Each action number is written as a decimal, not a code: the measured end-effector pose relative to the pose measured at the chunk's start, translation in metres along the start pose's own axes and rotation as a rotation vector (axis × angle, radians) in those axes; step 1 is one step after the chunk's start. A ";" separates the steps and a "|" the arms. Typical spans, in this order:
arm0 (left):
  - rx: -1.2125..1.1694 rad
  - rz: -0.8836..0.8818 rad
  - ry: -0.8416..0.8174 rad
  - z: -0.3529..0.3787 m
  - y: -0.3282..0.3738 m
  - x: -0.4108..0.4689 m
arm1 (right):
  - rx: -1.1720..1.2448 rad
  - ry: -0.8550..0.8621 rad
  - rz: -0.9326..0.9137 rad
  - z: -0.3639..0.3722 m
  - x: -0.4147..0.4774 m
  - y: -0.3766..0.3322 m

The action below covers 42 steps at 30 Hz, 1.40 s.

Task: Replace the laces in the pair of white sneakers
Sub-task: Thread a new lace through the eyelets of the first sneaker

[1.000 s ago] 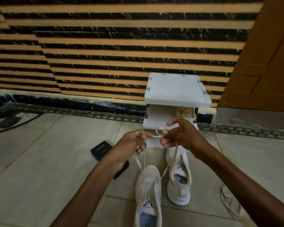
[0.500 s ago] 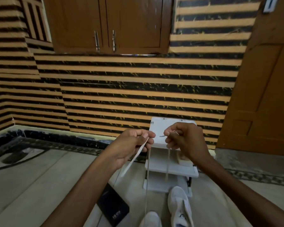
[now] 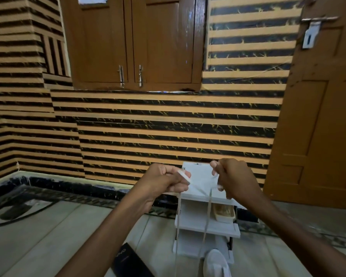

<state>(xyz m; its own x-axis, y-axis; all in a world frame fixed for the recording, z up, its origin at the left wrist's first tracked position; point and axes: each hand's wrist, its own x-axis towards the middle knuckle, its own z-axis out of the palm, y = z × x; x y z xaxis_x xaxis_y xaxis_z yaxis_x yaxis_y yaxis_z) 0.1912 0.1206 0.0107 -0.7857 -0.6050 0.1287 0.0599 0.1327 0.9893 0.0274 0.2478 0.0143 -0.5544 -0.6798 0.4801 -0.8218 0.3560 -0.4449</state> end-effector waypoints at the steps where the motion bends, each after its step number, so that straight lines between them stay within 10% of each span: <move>1: 0.070 0.019 0.023 0.000 0.002 0.000 | -0.102 0.054 -0.063 -0.002 0.000 0.000; 8: 0.504 0.189 0.228 0.008 0.025 0.010 | 0.620 -0.035 -0.090 -0.016 0.016 -0.006; 19: 0.024 0.253 0.143 0.019 0.051 0.024 | 1.344 -0.152 0.145 -0.044 0.039 -0.040; 42: -0.101 0.347 0.277 0.009 0.048 0.019 | 0.973 -0.012 0.088 -0.040 0.036 -0.052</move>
<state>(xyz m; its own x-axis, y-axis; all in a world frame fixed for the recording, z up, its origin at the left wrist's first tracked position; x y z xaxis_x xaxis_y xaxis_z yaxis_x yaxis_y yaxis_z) 0.1738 0.1225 0.0600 -0.5153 -0.7272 0.4534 0.3611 0.2956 0.8844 0.0450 0.2306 0.0854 -0.6028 -0.6846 0.4097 -0.3068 -0.2752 -0.9111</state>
